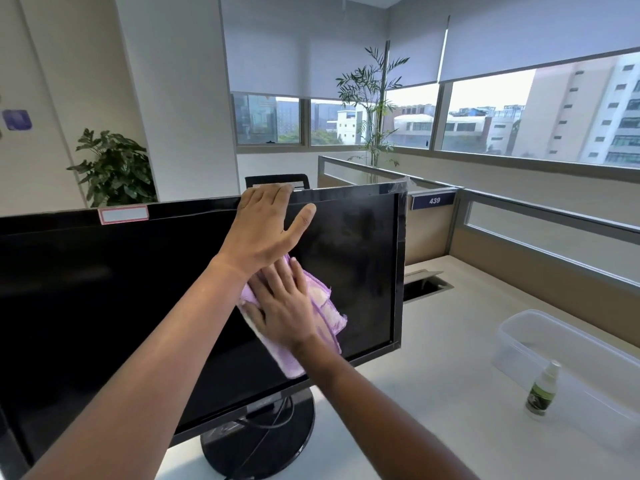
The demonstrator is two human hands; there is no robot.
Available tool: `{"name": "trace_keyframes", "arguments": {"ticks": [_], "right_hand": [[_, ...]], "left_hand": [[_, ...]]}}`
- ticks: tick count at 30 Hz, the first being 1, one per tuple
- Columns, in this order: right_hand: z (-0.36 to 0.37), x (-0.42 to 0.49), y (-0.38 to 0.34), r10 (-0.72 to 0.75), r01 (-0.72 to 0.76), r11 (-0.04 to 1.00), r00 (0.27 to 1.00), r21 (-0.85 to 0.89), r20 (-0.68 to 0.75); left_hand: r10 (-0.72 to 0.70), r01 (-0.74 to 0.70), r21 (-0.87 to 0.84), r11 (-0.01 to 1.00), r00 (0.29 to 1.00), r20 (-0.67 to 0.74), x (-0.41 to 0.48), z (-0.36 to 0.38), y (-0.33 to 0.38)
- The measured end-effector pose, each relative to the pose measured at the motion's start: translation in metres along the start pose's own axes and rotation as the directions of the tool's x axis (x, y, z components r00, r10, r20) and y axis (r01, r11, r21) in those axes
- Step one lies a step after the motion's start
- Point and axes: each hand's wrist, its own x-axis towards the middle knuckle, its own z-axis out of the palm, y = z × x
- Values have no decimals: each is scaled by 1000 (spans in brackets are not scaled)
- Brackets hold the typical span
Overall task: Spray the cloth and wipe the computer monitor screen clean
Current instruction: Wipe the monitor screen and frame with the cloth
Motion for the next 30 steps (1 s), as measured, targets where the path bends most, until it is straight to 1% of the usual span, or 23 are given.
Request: {"name": "trace_keyframes", "arguments": {"ticks": [2, 4, 5, 7, 9, 10, 12, 13, 14, 15, 18, 20, 21, 22, 23, 25, 28, 30], "right_hand": [[-4, 5, 21, -56, 56, 998, 998, -19, 11], [-9, 9, 44, -34, 34, 999, 999, -13, 4], [-10, 10, 55, 7, -7, 1000, 1000, 5, 2], [-12, 11, 78, 135, -137, 989, 990, 48, 26], [-12, 9, 97, 300, -299, 950, 954, 91, 2], [-12, 6, 103, 401, -395, 910, 916, 128, -21], [-12, 1, 112, 610, -583, 776, 791, 241, -50], [-11, -2, 113, 691, -651, 702, 721, 288, -54], [-9, -4, 114, 742, -694, 647, 668, 316, -56], [-7, -7, 113, 771, -718, 616, 635, 325, -59], [-5, -5, 100, 821, -756, 553, 567, 351, -71], [-4, 2, 84, 864, -785, 481, 499, 390, -62], [-3, 7, 72, 874, -793, 462, 484, 397, -52], [-2, 11, 59, 869, -791, 470, 493, 391, -46], [0, 14, 45, 847, -776, 506, 530, 377, -47], [4, 16, 14, 752, -698, 628, 657, 343, -40], [14, 4, -21, 531, -508, 825, 847, 245, -33], [21, -11, -30, 325, -314, 934, 945, 172, -40]], "left_hand": [[-5, 5, -6, 1000, 1000, 0, 2, 1, 0], [-5, 5, -5, 1000, 1000, 6, 2, 1, -1], [-1, 1, 1, 1000, 1000, 10, 2, 1, -1], [0, 0, 10, 1000, 1000, 12, 3, 1, -1], [-12, 12, 7, 1000, 1000, 14, 3, 1, -1], [-15, 15, 0, 1000, 1000, 17, 3, 0, 0], [-12, 12, -13, 1000, 1000, 25, 2, -1, 1], [-8, 8, -14, 1000, 1000, 25, 1, -1, 1], [-5, 6, -11, 1000, 1000, 24, 0, -1, 1], [-4, 4, -6, 1000, 1000, 23, 0, -1, 1], [-7, 7, 0, 1000, 1000, 16, 0, 0, 1], [-11, 11, -1, 1000, 1000, 10, 0, 0, -1], [-13, 13, -2, 1000, 1000, 8, 0, 0, -2], [-15, 15, -2, 1000, 1000, 8, 0, 0, -2], [-17, 17, 0, 1000, 1000, 8, 1, 1, -3], [-20, 20, 9, 1000, 1000, 4, 2, 2, -2], [-14, 14, -7, 1000, 1000, 2, 2, 2, -3], [-7, 7, -17, 1000, 1000, -5, 0, 2, -3]]}}
